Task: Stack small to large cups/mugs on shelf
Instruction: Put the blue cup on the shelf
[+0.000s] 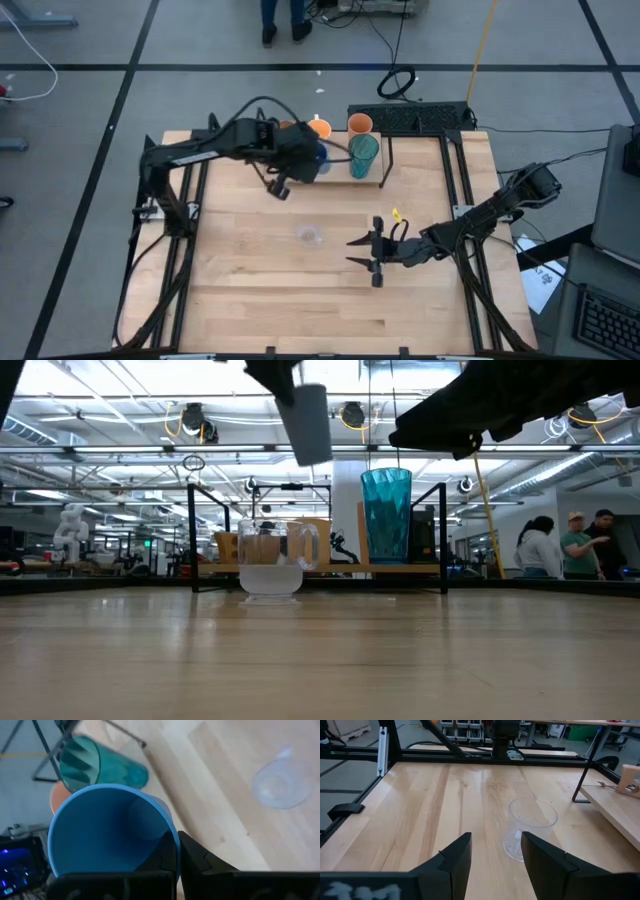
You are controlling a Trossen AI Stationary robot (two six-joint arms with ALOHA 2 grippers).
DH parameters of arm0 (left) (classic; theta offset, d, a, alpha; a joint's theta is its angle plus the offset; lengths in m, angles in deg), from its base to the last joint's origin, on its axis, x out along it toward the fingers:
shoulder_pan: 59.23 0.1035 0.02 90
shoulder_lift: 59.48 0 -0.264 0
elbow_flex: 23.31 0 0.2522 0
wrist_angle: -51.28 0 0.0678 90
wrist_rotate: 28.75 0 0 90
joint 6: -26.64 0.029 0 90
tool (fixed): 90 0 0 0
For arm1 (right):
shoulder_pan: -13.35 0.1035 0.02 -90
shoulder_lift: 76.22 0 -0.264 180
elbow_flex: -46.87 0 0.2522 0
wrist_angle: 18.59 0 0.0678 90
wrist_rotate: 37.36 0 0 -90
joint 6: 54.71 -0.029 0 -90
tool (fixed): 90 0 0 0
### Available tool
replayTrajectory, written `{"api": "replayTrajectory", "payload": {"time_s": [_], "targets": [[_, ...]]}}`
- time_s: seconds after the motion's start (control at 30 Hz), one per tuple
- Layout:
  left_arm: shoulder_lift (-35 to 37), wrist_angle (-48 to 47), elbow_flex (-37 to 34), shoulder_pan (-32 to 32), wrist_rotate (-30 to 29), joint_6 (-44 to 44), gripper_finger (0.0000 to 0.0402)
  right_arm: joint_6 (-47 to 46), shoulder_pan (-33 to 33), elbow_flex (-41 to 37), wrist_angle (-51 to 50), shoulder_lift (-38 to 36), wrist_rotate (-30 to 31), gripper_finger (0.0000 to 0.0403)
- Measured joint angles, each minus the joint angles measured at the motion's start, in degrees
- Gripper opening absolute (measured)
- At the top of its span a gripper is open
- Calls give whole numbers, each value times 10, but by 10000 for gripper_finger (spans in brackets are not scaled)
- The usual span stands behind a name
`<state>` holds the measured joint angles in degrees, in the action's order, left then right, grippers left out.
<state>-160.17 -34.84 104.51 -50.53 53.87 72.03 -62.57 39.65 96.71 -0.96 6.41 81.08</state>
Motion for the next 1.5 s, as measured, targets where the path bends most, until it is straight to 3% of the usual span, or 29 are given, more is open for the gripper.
{"api": "replayTrajectory", "payload": {"time_s": [0.3,0.6,0.77,1.07,1.5], "targets": [[-51,35,0,66,60,32,1,0,8,0,0,0,18,164],[-93,49,0,108,83,36,1,2,8,0,1,0,35,164],[-112,53,0,120,104,35,2,2,8,0,-2,0,79,164],[-154,54,0,140,104,19,2,25,8,0,0,0,125,164],[-175,48,0,148,105,-1,7,28,8,0,-15,-23,125,164]]}}
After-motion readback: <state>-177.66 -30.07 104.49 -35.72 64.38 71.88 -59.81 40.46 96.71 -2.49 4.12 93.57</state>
